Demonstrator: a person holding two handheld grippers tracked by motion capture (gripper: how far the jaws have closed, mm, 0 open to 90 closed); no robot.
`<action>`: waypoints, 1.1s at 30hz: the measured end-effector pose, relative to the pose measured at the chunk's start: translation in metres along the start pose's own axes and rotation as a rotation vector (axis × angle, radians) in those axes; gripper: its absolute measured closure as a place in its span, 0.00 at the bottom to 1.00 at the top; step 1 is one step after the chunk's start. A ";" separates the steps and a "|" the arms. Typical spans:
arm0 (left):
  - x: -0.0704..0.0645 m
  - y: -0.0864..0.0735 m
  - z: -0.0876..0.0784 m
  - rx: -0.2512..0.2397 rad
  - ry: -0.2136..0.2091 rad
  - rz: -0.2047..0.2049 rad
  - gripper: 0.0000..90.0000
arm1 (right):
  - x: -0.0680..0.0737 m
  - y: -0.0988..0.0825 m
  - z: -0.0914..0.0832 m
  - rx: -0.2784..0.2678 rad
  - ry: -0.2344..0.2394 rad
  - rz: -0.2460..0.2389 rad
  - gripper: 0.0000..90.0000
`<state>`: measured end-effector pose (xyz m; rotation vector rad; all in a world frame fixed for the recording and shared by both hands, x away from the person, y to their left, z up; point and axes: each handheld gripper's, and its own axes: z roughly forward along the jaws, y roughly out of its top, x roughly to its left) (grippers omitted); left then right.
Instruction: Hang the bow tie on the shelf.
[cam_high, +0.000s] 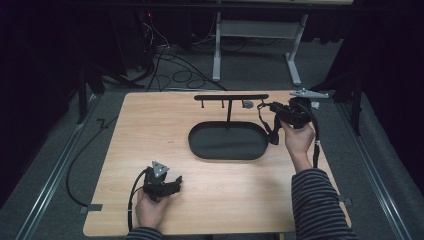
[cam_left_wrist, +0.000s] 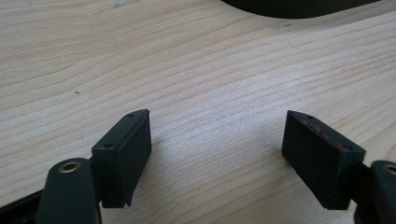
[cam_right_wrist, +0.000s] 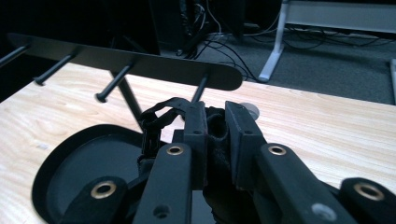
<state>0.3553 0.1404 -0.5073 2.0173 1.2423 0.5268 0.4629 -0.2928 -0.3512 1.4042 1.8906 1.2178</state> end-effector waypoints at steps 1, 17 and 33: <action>0.000 0.000 0.000 0.000 0.000 0.000 0.27 | -0.001 -0.001 0.002 -0.002 -0.005 0.006 0.90; 0.000 0.000 0.000 0.001 0.002 0.001 0.27 | -0.007 -0.005 0.021 0.016 -0.040 0.049 0.86; 0.000 0.000 0.000 0.000 0.003 0.000 0.27 | -0.010 -0.008 0.008 0.022 0.014 0.044 0.62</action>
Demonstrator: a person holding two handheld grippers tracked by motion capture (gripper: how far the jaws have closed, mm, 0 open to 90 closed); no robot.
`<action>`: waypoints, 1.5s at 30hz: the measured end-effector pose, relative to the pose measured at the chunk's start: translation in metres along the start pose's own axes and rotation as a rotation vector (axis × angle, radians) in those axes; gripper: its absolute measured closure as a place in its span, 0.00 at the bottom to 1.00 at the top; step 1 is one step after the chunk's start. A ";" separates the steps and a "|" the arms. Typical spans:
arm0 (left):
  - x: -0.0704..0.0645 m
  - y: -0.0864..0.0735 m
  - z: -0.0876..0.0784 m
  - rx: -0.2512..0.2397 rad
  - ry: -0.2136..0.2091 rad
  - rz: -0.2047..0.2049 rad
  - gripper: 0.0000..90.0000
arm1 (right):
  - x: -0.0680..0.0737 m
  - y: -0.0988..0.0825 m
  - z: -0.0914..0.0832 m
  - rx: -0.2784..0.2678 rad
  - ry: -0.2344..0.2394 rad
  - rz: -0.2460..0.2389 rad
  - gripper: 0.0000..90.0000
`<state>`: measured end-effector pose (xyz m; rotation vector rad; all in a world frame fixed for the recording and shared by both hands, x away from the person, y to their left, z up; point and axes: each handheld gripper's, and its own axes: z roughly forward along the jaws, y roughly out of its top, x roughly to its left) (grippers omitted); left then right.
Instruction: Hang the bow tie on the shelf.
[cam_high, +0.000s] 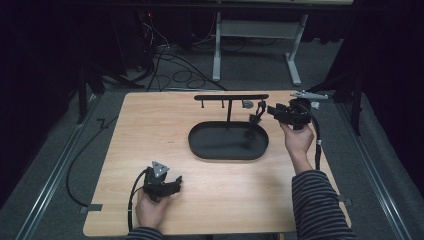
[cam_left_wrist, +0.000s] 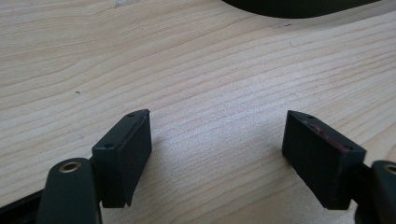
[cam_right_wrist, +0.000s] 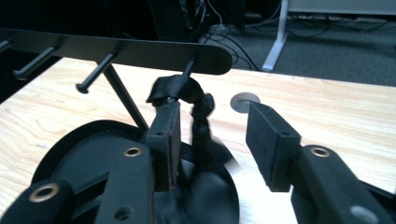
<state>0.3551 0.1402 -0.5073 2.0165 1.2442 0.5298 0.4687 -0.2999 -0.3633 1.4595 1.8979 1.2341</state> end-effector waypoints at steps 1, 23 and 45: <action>0.000 0.000 0.000 0.000 0.000 0.000 0.27 | 0.000 -0.001 -0.003 -0.005 0.006 0.001 0.61; 0.000 0.000 0.000 0.001 -0.002 0.000 0.27 | -0.015 -0.030 -0.033 0.009 0.001 0.009 0.56; 0.000 0.000 0.000 0.001 -0.003 0.000 0.27 | -0.018 -0.049 -0.061 -0.023 0.006 0.000 0.54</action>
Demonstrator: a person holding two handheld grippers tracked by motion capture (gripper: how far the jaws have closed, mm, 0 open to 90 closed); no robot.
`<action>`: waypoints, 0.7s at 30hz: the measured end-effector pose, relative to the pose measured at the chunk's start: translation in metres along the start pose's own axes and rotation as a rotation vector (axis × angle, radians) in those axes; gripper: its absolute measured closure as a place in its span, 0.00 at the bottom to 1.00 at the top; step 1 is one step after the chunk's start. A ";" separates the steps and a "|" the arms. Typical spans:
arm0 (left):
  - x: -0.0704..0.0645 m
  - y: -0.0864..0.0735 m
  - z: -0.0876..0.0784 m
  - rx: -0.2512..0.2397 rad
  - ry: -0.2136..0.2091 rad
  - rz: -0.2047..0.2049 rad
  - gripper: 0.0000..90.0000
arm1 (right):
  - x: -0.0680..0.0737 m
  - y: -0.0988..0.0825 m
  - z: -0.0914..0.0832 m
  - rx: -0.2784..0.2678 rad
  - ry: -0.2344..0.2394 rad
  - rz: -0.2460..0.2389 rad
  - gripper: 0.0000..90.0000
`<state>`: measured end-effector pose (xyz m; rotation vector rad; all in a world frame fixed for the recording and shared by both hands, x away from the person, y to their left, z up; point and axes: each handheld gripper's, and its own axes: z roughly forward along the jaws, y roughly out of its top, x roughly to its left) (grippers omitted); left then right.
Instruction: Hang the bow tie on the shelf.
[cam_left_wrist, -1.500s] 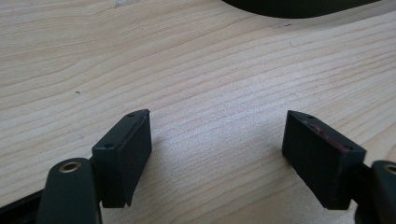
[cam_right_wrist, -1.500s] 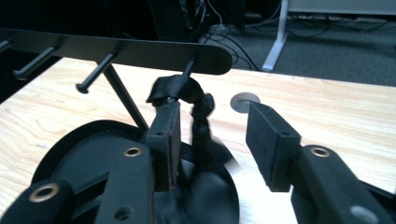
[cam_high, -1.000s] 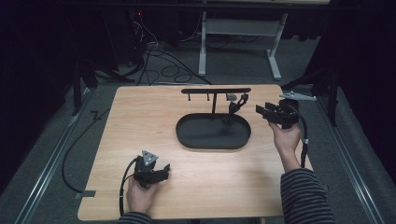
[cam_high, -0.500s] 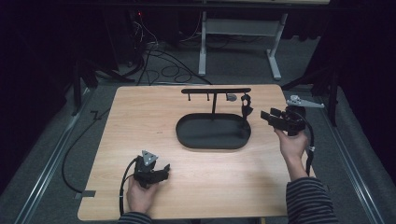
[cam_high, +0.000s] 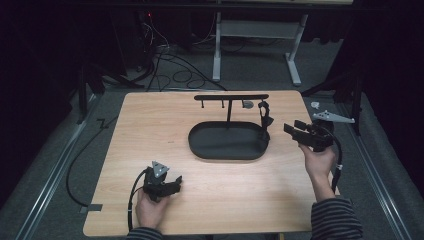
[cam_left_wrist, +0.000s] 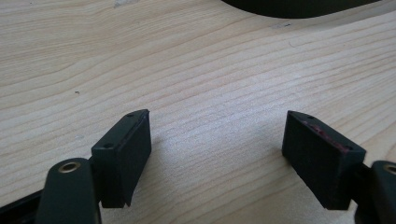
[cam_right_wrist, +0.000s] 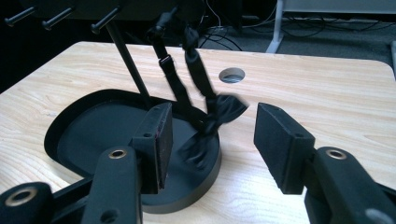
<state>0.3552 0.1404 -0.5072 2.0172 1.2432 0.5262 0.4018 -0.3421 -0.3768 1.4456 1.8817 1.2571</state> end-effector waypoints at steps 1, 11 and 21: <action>0.000 0.000 0.000 0.000 0.000 0.000 0.27 | 0.000 -0.002 -0.002 -0.002 0.001 0.003 0.54; 0.000 0.000 0.000 0.000 0.001 0.000 0.27 | 0.004 -0.008 -0.013 -0.020 0.009 -0.013 0.53; 0.000 0.000 0.000 0.000 0.000 0.000 0.27 | 0.009 -0.016 -0.024 -0.031 0.013 -0.030 0.53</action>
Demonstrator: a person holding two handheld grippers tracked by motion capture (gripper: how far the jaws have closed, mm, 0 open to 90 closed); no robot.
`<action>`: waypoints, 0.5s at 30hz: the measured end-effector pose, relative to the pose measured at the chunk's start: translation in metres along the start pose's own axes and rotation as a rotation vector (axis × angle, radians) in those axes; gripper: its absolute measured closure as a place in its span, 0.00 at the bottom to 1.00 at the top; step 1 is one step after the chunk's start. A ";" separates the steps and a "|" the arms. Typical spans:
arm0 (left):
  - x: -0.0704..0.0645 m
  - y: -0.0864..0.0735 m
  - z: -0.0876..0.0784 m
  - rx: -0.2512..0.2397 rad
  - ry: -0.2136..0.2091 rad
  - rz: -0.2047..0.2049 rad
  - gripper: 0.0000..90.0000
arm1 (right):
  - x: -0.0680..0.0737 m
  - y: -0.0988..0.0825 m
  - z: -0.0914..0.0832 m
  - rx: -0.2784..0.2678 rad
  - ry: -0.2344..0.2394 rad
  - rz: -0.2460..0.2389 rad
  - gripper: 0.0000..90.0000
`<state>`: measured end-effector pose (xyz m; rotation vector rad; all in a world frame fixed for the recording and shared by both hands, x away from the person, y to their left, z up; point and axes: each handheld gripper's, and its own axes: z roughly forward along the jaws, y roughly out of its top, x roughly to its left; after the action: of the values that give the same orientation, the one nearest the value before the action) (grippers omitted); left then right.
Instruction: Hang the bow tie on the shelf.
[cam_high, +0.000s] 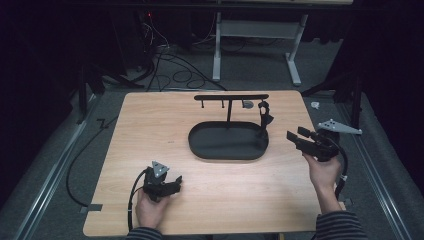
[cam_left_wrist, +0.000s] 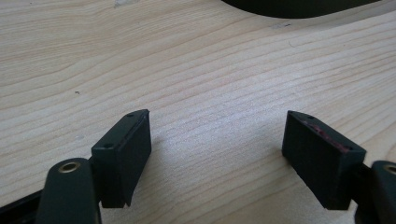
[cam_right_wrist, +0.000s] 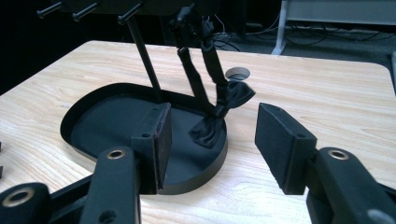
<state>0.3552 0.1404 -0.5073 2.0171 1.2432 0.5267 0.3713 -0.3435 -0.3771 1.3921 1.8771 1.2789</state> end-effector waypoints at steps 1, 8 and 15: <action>0.000 0.000 0.000 0.000 0.000 0.000 0.27 | 0.001 -0.001 -0.001 -0.001 0.000 0.001 0.53; 0.000 0.000 0.000 0.000 0.000 0.000 0.27 | 0.005 -0.008 -0.006 -0.001 0.008 -0.007 0.53; 0.000 0.000 0.000 0.000 0.001 0.000 0.27 | 0.010 -0.012 -0.015 -0.023 0.022 -0.003 0.53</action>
<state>0.3552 0.1403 -0.5073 2.0169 1.2436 0.5272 0.3504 -0.3409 -0.3795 1.3677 1.8727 1.3155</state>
